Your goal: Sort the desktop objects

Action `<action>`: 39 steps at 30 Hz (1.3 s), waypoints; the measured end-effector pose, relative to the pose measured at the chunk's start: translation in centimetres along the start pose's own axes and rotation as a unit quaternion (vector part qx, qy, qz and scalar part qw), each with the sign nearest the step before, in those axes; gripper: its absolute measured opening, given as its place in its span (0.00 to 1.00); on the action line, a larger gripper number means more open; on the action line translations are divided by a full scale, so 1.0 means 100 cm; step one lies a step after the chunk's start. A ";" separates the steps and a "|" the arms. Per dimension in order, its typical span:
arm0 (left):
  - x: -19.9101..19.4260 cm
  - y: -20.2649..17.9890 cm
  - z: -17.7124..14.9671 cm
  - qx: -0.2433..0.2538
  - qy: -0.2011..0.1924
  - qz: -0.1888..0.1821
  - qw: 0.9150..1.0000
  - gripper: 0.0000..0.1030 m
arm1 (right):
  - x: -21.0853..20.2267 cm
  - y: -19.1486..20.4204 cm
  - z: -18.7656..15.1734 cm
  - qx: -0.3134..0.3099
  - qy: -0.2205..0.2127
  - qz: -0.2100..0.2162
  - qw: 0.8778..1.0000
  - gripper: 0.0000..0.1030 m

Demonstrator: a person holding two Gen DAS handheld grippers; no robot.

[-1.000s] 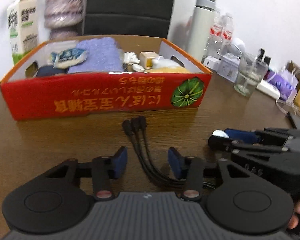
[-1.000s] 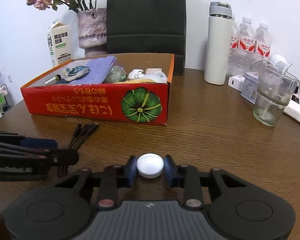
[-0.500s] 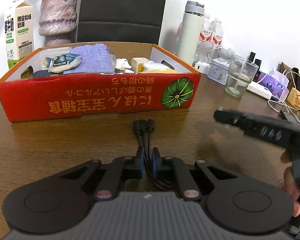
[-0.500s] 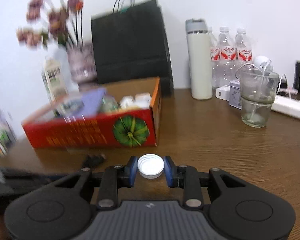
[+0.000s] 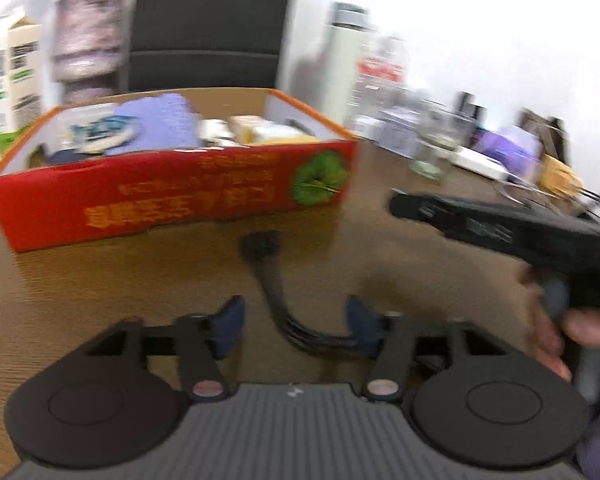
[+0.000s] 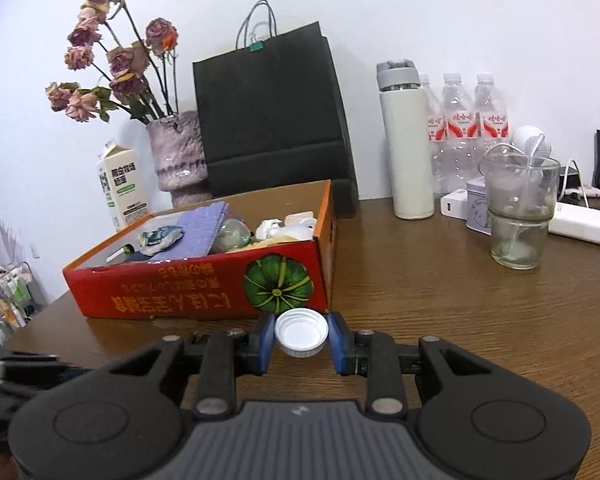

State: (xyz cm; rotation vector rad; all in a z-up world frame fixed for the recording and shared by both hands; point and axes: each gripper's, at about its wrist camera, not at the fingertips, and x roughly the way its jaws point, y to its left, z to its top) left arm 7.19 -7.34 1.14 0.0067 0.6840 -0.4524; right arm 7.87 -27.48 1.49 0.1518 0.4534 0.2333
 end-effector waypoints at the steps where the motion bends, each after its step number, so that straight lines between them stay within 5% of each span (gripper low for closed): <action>1: -0.002 -0.006 -0.002 0.011 -0.001 -0.011 1.000 0.72 | -0.002 0.000 0.001 -0.002 -0.003 -0.004 1.000 0.27; 3: -0.002 -0.017 -0.005 0.037 -0.008 -0.020 0.999 0.89 | -0.004 -0.002 0.003 0.000 -0.010 0.000 1.000 0.27; 7: 0.005 -0.035 -0.006 0.086 -0.008 -0.008 0.996 1.00 | -0.003 -0.002 0.003 0.002 -0.006 0.001 1.000 0.27; 13: 0.029 -0.027 0.005 0.026 0.050 0.023 0.998 0.98 | -0.004 -0.001 0.003 -0.001 -0.008 0.003 1.000 0.27; 15: 0.026 -0.034 0.000 0.046 0.040 0.047 0.997 0.78 | -0.004 0.000 0.002 -0.001 -0.007 0.002 1.000 0.27; 18: 0.016 -0.036 -0.001 0.043 0.034 0.070 0.996 0.23 | -0.004 0.000 0.002 -0.001 -0.007 0.001 1.000 0.27; 20: 0.008 -0.026 0.002 0.000 0.054 0.065 0.996 0.08 | -0.003 0.000 0.002 -0.002 -0.006 0.000 1.000 0.27; 23: -0.010 -0.012 0.001 -0.057 0.049 0.040 0.996 0.02 | -0.003 0.001 0.001 -0.004 -0.006 0.000 1.000 0.27; 39: -0.099 0.009 0.035 -0.054 -0.090 0.064 0.992 0.01 | -0.025 0.025 0.010 -0.015 -0.043 0.037 0.998 0.27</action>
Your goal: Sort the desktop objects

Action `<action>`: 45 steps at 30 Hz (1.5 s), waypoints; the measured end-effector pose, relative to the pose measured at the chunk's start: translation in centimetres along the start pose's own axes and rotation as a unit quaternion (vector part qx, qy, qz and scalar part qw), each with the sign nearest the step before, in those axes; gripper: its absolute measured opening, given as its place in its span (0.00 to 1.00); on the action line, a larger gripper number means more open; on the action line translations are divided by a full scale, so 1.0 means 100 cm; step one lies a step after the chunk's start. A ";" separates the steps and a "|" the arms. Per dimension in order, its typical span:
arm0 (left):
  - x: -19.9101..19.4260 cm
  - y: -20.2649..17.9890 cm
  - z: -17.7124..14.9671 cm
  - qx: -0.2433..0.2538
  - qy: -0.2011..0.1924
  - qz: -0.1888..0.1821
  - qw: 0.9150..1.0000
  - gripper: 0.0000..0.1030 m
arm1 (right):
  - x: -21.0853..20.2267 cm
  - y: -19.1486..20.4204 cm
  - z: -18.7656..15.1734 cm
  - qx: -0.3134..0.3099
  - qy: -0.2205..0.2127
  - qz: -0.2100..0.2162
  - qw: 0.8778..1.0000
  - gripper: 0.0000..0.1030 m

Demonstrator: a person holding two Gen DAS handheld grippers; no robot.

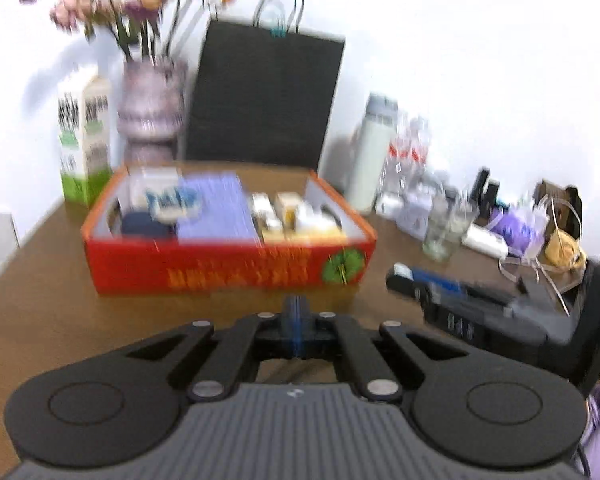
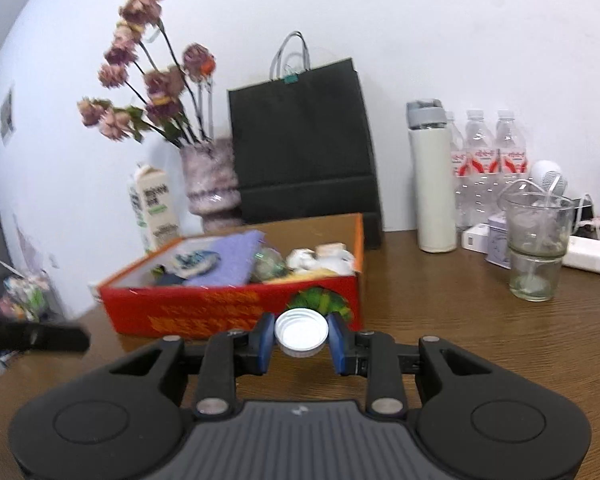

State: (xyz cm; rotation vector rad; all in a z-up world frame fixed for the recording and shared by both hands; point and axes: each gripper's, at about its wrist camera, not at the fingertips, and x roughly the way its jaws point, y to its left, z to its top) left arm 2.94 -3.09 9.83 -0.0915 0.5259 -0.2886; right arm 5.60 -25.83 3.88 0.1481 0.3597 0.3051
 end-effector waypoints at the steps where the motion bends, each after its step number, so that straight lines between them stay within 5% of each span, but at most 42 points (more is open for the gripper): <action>1: -0.003 0.003 0.005 0.007 -0.010 0.001 1.000 0.01 | -0.001 0.005 0.002 -0.004 0.002 -0.002 1.000 0.27; 5: 0.015 0.010 0.000 0.025 0.013 -0.032 0.999 0.03 | 0.002 0.018 0.003 -0.031 0.018 -0.022 0.999 0.27; 9: 0.058 0.005 -0.034 0.061 0.086 0.004 0.994 0.06 | -0.001 0.019 0.000 -0.021 0.029 -0.020 0.999 0.27; 12: 0.074 0.008 -0.046 0.053 0.106 -0.001 0.993 0.13 | -0.009 0.023 -0.004 -0.026 0.030 -0.012 0.999 0.27; 14: 0.083 0.006 -0.044 0.064 0.100 -0.021 0.993 0.42 | -0.012 0.025 -0.006 -0.028 0.032 -0.007 0.999 0.27; 22: 0.121 -0.023 -0.037 0.110 0.117 -0.087 0.983 0.68 | -0.015 0.003 -0.013 0.024 0.033 -0.021 0.999 0.27; 25: 0.129 -0.031 -0.041 0.130 0.136 -0.083 0.979 0.67 | -0.016 -0.002 -0.014 0.031 0.030 -0.022 0.999 0.27; 27: 0.128 -0.031 -0.040 0.125 0.140 -0.079 0.979 0.56 | -0.015 -0.002 -0.015 0.031 0.029 -0.020 0.999 0.27; 28: 0.127 -0.030 -0.039 0.122 0.139 -0.077 0.980 0.35 | -0.015 -0.001 -0.015 0.030 0.030 -0.019 0.999 0.27; 29: 0.127 -0.028 -0.038 0.119 0.139 -0.073 0.980 0.28 | -0.014 0.000 -0.016 0.029 0.032 -0.017 0.999 0.27; 33: 0.126 -0.021 -0.034 0.094 0.145 -0.069 0.982 0.24 | -0.011 0.002 -0.018 0.027 0.037 -0.014 0.999 0.27; 34: 0.123 -0.022 -0.033 0.091 0.139 -0.060 0.984 0.07 | -0.012 0.002 -0.018 0.026 0.036 -0.014 0.999 0.27; 45: 0.100 -0.009 -0.018 0.050 0.113 -0.032 0.992 0.06 | -0.018 0.014 -0.018 0.010 0.035 0.002 0.999 0.27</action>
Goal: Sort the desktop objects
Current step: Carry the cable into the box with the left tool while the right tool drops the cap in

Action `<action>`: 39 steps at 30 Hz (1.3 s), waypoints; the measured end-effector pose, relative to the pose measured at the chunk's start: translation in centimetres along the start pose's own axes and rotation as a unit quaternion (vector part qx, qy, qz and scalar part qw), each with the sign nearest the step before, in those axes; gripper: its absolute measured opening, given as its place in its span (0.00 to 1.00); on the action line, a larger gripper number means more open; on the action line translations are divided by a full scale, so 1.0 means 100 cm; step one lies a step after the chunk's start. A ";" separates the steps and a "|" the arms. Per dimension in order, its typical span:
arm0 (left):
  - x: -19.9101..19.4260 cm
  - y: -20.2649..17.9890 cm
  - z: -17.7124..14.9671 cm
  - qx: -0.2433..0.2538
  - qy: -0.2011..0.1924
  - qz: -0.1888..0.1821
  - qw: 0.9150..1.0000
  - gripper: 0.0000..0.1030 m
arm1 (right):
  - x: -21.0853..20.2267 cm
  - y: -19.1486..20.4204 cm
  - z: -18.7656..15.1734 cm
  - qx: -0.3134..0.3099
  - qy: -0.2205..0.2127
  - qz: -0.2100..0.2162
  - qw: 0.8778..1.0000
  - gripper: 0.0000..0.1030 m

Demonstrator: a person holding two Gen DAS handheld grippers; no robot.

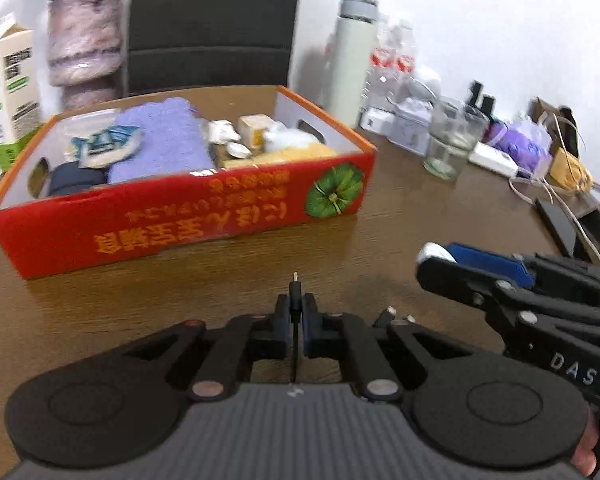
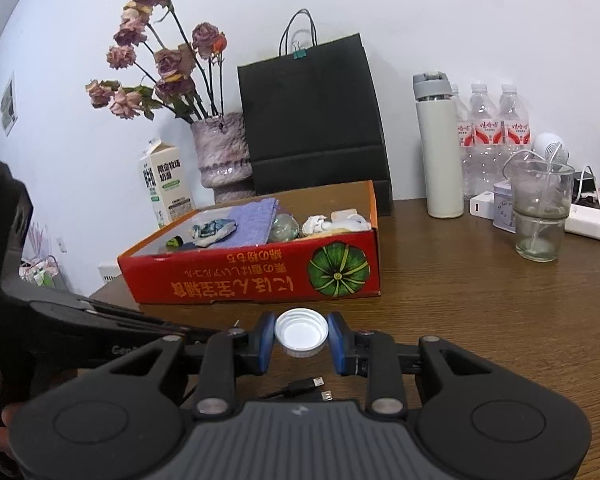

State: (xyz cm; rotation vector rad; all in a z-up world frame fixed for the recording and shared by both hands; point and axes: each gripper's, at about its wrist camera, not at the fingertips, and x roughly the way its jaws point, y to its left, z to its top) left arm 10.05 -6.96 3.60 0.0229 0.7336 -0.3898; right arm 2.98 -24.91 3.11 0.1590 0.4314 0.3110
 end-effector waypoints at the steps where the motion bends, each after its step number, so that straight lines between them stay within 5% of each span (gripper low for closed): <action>1: -0.010 0.002 0.005 -0.006 -0.014 -0.002 1.000 0.06 | -0.002 0.000 0.001 0.001 -0.002 0.001 1.000 0.27; 9: -0.105 0.012 0.066 0.007 -0.168 0.012 0.986 0.06 | -0.019 0.006 0.044 -0.006 -0.044 0.017 0.999 0.27; 16: -0.130 0.009 0.138 0.054 -0.227 0.050 0.971 0.06 | 0.002 0.020 0.102 -0.029 -0.070 0.017 0.997 0.27; 25: -0.055 0.047 0.197 0.025 -0.160 0.038 0.986 0.06 | 0.069 0.015 0.153 -0.018 -0.030 0.012 0.999 0.27; 30: 0.018 0.068 0.191 0.015 -0.094 0.039 0.995 0.06 | 0.097 0.011 0.150 -0.023 -0.007 0.005 1.000 0.27; 33: 0.052 0.083 0.182 -0.002 -0.072 0.073 0.995 0.09 | 0.114 0.009 0.147 -0.026 0.012 0.001 1.000 0.27; 37: 0.072 0.117 0.178 -0.057 -0.040 0.078 0.995 0.41 | 0.136 0.008 0.144 -0.022 0.037 0.006 0.999 0.27; 39: 0.065 0.131 0.173 -0.071 -0.048 0.076 0.993 0.45 | 0.148 0.008 0.143 -0.023 0.051 0.012 0.998 0.27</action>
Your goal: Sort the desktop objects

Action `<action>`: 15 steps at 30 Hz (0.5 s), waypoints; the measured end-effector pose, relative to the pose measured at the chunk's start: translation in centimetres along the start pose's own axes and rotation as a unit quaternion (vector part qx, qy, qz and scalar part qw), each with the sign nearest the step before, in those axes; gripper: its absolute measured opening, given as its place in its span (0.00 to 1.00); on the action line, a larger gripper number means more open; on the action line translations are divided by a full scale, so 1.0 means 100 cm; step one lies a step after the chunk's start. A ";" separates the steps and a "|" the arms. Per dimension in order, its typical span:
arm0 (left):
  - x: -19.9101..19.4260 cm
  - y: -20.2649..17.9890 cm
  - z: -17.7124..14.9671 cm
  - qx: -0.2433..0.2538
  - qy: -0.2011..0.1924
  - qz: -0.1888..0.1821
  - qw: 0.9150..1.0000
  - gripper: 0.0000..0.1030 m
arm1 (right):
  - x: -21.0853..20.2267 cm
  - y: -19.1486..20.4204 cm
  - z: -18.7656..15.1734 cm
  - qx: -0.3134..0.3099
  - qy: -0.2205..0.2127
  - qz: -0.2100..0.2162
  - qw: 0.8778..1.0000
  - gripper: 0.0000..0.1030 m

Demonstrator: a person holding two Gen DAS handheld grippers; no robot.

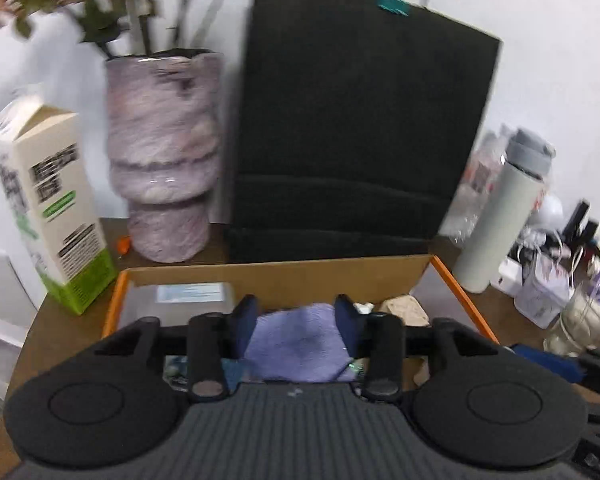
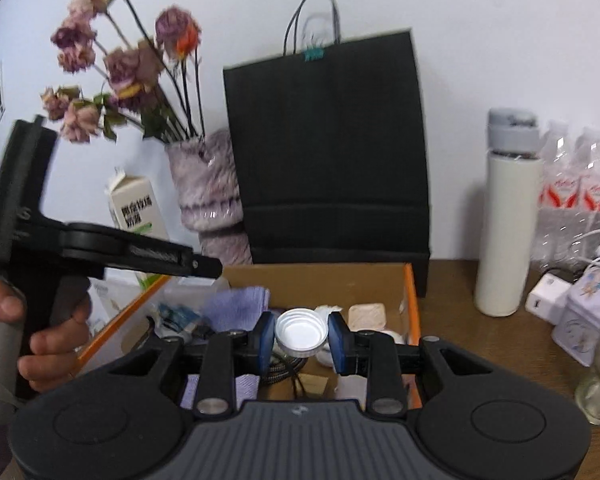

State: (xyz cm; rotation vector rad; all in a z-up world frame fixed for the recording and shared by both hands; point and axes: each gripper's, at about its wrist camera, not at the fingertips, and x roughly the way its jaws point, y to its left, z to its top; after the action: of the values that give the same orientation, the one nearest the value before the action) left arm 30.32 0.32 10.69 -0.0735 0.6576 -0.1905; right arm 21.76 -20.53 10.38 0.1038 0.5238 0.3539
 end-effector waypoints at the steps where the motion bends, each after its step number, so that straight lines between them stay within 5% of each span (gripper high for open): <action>1: -0.005 0.006 -0.002 0.004 -0.004 0.007 1.000 0.45 | 0.006 0.000 0.000 0.002 0.006 0.004 1.000 0.27; 9: -0.037 0.026 -0.016 0.024 -0.036 0.064 0.997 0.60 | 0.065 0.019 -0.016 0.006 0.113 0.049 0.992 0.31; 15: -0.047 0.028 -0.020 0.024 -0.024 0.068 0.997 0.70 | 0.053 0.014 -0.012 0.030 0.098 0.040 0.994 0.36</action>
State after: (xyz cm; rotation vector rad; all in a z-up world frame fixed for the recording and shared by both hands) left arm 25.88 3.96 11.52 0.0139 0.6080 -0.0726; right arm 24.99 -17.28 7.09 0.1494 0.7257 0.4286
